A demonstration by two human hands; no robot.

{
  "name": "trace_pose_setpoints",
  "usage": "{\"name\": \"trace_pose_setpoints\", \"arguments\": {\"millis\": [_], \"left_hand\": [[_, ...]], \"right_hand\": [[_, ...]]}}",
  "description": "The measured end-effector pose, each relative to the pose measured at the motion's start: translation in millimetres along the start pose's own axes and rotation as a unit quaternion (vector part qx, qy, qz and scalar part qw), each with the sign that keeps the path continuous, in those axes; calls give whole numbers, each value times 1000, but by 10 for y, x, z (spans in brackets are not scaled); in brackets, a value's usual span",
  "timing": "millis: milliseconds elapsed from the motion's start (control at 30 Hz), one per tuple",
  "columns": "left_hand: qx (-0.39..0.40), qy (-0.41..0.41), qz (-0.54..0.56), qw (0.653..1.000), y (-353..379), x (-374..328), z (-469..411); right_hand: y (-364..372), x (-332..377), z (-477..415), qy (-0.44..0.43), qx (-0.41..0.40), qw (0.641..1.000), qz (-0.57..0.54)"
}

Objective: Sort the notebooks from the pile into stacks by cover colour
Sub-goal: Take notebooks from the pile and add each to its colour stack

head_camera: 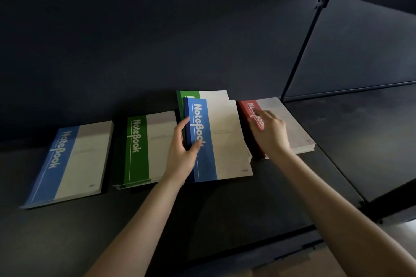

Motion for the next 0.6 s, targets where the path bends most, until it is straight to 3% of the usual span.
{"name": "trace_pose_setpoints", "arguments": {"millis": [167, 267, 400, 467, 600], "left_hand": [[-9, 16, -1, 1000, -36, -19, 14], [-22, 12, 30, 999, -54, -43, 7], [-26, 16, 64, 998, -97, -108, 10], [-19, 25, 57, 998, -126, -187, 13], [-14, 35, 77, 996, -212, -364, 73]], "right_hand": [[348, 325, 245, 7, 97, 993, -63], [319, 359, 277, 42, 90, 986, -136], [338, 288, 313, 118, 129, 942, -287], [366, 305, 369, 124, 156, 931, -304], [348, 420, 419, 111, 127, 928, -331]]}}
Point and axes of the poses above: each hand's wrist, its own z-axis away from the middle knuckle, its own y-axis out of the palm, x = y × z, the point moved 8 cm from there along -z, towards the middle knuckle, and after that the axes turned 2 degrees about z, right-handed, at the moved point
